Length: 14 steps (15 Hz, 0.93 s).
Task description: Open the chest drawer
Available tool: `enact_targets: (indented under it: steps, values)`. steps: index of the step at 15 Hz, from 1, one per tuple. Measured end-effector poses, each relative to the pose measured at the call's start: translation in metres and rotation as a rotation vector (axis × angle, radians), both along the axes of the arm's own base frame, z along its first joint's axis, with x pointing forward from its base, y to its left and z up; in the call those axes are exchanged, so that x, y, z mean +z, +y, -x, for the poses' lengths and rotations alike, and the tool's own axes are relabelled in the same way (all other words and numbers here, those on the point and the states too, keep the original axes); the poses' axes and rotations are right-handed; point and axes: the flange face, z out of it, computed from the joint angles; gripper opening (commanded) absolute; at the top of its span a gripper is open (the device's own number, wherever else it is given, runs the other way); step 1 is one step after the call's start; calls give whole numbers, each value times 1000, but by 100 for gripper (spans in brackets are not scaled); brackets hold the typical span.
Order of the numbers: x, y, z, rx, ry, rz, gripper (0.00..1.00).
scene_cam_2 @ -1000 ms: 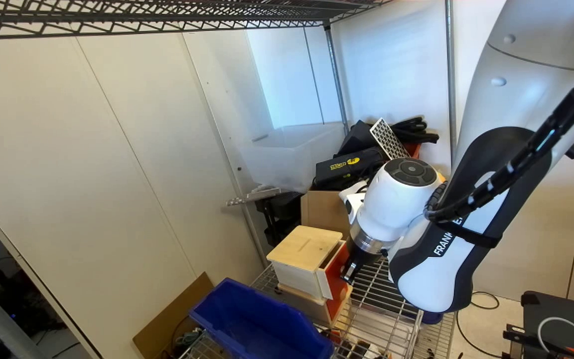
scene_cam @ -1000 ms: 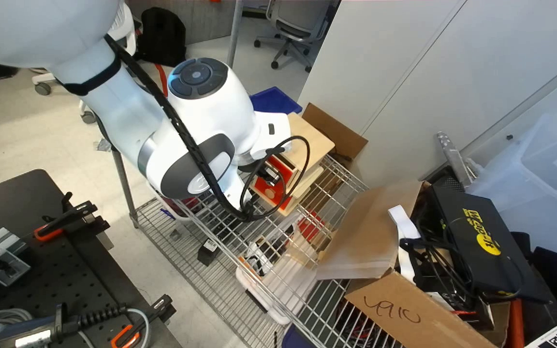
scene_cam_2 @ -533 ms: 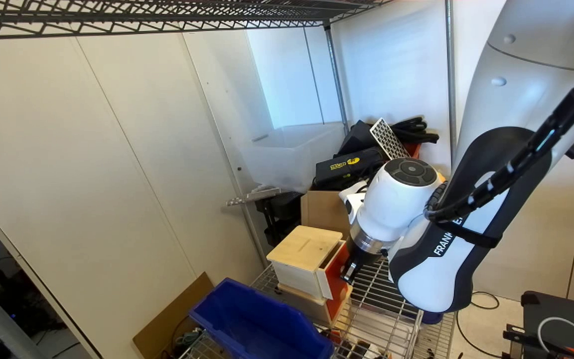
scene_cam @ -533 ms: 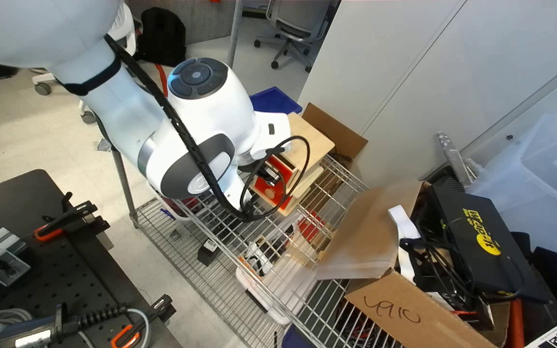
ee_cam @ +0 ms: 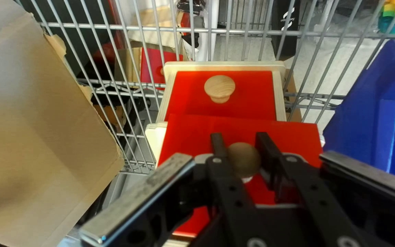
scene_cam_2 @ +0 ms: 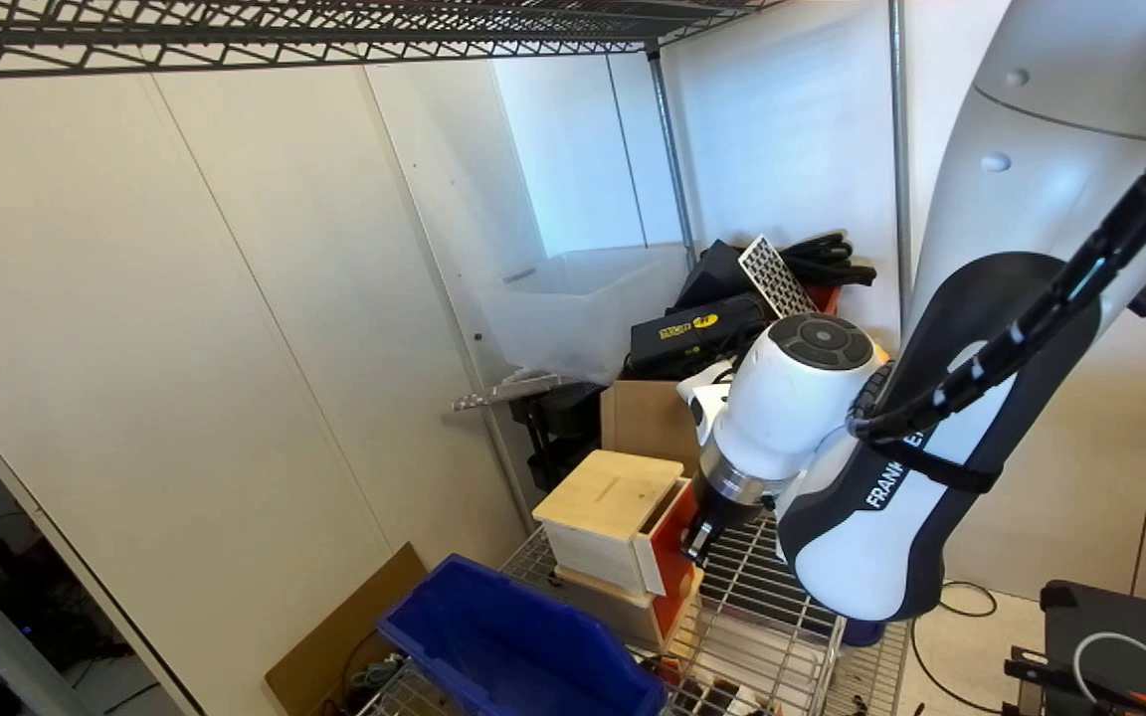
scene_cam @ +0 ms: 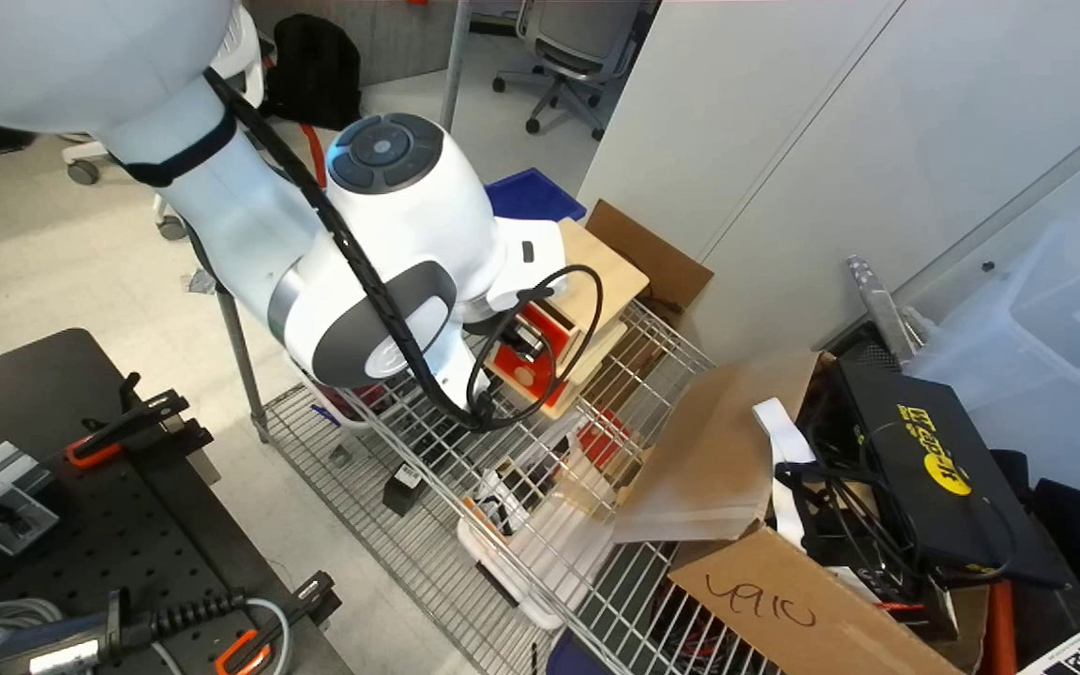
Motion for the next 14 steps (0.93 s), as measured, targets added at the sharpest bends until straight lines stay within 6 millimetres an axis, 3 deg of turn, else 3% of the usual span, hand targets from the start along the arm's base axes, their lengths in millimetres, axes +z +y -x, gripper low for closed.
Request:
enact_targets:
  steps: [14]
  values:
    - [1,-12,1,-19,-2,5,7]
